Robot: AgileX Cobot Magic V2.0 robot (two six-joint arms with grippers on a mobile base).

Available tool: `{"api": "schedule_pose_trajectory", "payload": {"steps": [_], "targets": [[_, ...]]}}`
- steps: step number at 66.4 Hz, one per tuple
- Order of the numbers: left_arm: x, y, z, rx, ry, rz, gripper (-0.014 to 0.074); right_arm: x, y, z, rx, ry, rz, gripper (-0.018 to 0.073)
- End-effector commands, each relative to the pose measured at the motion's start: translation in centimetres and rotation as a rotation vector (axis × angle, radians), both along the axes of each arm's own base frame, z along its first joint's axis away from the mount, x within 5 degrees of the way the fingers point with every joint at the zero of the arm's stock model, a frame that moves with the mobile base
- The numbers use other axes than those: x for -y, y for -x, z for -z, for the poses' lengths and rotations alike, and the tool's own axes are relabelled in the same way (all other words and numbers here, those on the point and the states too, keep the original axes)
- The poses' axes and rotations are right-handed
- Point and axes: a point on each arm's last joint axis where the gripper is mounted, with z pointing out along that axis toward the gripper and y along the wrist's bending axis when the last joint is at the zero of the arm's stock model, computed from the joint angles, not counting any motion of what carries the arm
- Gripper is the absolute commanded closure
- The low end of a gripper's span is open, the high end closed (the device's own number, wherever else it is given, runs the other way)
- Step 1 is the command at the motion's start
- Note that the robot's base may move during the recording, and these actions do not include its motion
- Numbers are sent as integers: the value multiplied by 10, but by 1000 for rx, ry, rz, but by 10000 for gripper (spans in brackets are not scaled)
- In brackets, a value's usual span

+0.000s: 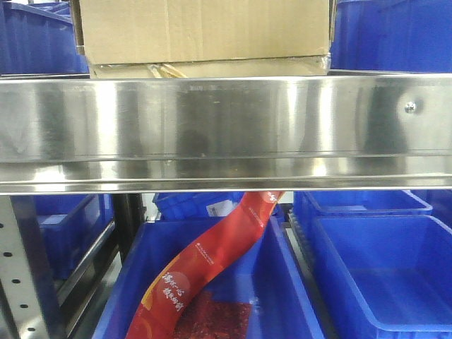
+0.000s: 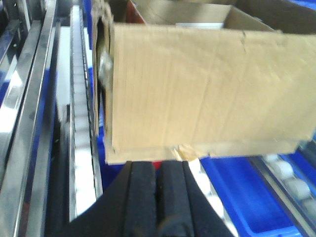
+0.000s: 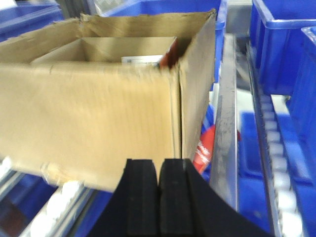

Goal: Stack two boxes on right shelf middle
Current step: 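Open both grippers and withdraw them from the boxes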

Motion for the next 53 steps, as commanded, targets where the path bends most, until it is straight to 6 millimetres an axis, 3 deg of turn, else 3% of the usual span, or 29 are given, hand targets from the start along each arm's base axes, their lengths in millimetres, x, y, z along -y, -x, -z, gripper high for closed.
{"api": "schedule_pose_trajectory", "payload": {"steps": [1, 13, 28, 53], "targets": [[-5, 18, 4, 89, 42, 24, 706, 7, 18, 7, 87, -9, -27, 721], [-18, 54, 14, 189, 68, 41, 707, 18, 58, 34, 165, -12, -76, 721], [-30, 81, 2, 268, 98, 36, 707, 29, 91, 24, 280, -49, -77, 721], [-32, 87, -1, 293, 108, 36, 707, 33, 101, 18, 324, -63, -78, 721]]}}
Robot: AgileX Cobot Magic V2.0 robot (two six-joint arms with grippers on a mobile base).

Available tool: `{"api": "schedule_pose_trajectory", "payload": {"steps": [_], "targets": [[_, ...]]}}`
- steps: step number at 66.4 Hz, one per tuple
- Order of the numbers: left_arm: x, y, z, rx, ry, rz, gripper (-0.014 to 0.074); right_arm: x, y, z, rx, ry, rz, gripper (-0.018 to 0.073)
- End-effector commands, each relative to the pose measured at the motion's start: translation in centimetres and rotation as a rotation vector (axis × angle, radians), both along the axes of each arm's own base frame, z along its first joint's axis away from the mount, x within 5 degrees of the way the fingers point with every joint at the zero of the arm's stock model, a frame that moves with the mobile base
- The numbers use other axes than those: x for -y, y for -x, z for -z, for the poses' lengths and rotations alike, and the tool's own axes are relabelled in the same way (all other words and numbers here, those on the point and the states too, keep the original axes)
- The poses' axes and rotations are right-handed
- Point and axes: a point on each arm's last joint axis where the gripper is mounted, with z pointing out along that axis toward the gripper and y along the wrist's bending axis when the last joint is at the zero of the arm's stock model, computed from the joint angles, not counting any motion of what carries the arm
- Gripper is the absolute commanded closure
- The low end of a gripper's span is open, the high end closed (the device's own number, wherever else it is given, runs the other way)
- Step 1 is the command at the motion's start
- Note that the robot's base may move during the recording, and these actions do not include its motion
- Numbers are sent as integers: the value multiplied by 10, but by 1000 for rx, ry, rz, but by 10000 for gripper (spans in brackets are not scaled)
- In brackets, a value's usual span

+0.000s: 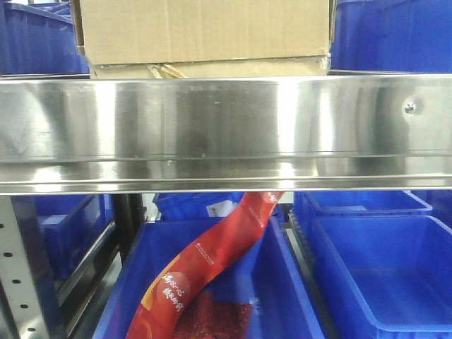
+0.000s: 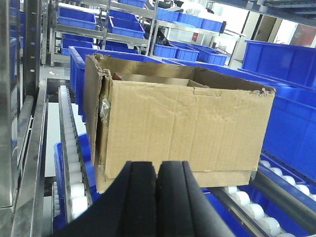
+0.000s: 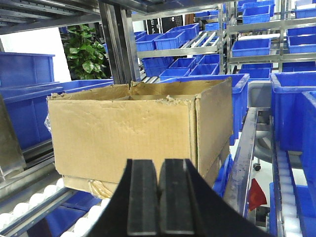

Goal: Stack two boxes on right shelf middle
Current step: 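Open both grippers and withdraw them from the boxes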

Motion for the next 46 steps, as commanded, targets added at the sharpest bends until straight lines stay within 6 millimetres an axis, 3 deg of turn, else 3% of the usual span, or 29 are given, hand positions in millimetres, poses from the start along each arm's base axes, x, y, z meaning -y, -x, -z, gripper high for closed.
{"api": "schedule_pose_trajectory", "payload": {"steps": [1, 13, 20, 26, 46], "targets": [[0, 1, -2, 24, 7, 3, 707, 0, 1, -1, 25, 15, -1, 721], [0, 1, -2, 24, 7, 3, 707, 4, 9, 6, -32, 33, 9, 721], [0, 1, -2, 24, 7, 3, 707, 8, 20, 17, 99, 173, 11, 721], [0, 1, -2, 24, 7, 3, 707, 15, 26, 37, 150, 158, 74, 721], [0, 1, -2, 24, 7, 3, 707, 39, 45, 116, 57, 153, 339, 721]]}}
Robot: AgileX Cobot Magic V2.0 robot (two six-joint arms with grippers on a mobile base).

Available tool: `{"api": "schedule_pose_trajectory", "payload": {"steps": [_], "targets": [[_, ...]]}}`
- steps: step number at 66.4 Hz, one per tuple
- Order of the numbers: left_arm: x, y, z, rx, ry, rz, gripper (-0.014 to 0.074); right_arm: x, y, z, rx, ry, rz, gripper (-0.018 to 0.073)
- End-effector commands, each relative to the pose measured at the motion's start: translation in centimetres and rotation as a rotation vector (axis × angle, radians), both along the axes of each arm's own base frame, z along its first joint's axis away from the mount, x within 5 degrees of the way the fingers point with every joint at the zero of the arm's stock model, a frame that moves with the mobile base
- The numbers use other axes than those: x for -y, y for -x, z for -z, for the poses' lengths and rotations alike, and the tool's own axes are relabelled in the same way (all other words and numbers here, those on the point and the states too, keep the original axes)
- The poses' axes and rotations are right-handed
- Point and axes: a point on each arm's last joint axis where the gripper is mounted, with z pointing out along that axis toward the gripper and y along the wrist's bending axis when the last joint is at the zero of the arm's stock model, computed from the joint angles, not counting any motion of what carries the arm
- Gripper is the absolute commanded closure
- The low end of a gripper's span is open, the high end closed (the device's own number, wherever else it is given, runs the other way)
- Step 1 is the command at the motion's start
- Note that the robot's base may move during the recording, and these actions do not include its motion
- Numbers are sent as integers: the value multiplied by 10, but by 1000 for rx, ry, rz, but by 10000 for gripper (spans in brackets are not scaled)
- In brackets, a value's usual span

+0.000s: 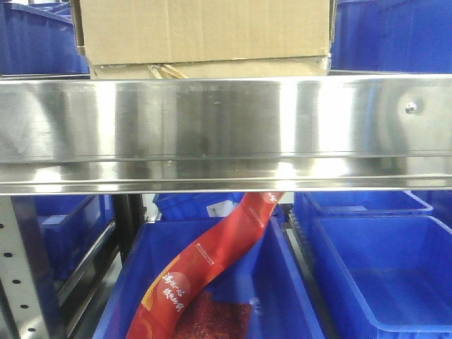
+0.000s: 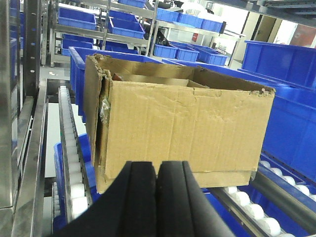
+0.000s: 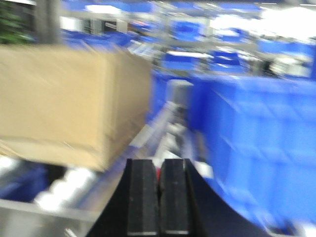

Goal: Stack two boxes on right shelf middle
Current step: 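Open both grippers and withdraw them from the boxes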

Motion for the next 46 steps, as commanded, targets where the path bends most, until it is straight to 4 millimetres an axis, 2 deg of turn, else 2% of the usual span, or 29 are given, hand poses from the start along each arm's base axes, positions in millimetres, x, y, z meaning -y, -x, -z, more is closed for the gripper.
{"api": "schedule_pose_trajectory", "payload": {"steps": [1, 17, 21, 24, 46], "targets": [[0, 1, -2, 22, 6, 3, 707, 4, 6, 17, 13, -3, 52, 721], [0, 1, -2, 22, 6, 3, 707, 6, 17, 68, -28, -23, 97, 721], [0, 1, -2, 22, 6, 3, 707, 6, 18, 64, 11, -21, 94, 721], [0, 1, -2, 22, 6, 3, 707, 6, 17, 68, -31, -23, 97, 721], [0, 1, -3, 35, 11, 6, 707, 6, 17, 69, -42, -40, 96, 721]]}}
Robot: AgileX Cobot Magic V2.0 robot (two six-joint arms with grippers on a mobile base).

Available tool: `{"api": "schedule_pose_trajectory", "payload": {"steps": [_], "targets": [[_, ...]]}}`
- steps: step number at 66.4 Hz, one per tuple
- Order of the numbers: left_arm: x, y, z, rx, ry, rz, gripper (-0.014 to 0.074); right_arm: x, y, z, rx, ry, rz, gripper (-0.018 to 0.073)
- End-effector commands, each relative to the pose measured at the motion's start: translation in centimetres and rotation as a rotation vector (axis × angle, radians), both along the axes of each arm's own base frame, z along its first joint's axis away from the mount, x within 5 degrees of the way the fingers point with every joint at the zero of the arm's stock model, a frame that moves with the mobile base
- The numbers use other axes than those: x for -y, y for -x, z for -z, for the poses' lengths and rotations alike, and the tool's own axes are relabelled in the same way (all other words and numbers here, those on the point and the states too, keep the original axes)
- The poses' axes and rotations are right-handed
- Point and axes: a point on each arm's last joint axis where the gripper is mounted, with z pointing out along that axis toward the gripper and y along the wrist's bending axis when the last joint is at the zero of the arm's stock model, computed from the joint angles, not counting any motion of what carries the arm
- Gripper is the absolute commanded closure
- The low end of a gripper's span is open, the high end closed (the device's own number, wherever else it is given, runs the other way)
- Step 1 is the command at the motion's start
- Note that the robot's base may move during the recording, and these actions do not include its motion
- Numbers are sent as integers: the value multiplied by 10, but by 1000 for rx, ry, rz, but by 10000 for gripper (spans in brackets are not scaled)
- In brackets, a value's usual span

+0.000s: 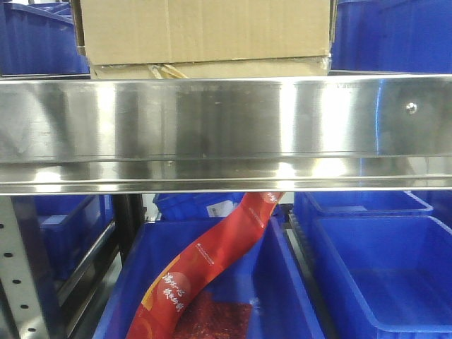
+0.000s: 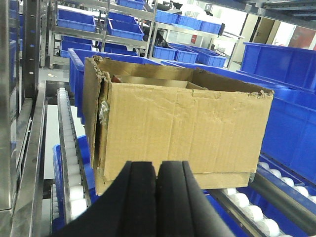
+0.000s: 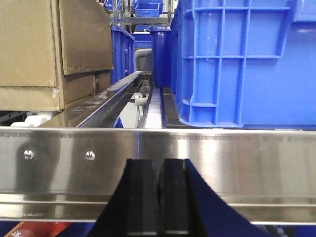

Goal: Stack two boxes on right shelf middle
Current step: 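Open both grippers and withdraw them from the boxes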

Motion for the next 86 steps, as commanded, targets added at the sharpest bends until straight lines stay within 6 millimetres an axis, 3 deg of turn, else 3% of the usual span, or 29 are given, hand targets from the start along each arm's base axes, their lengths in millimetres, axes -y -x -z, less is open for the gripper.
{"api": "schedule_pose_trajectory", "payload": {"steps": [1, 45, 54, 61, 68, 86], "targets": [[0, 1, -3, 31, 9, 5, 707, 0, 0, -1, 12, 0, 7, 721], [0, 0, 2, 21, -12, 3, 707, 0, 0, -1, 12, 0, 7, 721], [-15, 9, 30, 11, -38, -89, 707, 0, 0, -1, 12, 0, 7, 721], [-27, 22, 63, 63, -173, -168, 707, 0, 0, -1, 12, 0, 7, 721], [-36, 37, 96, 52, -161, -245, 707, 0, 0, -1, 12, 0, 7, 721], [-41, 64, 158, 107, -146, -301, 707, 0, 0, -1, 14, 0, 7, 721]]}}
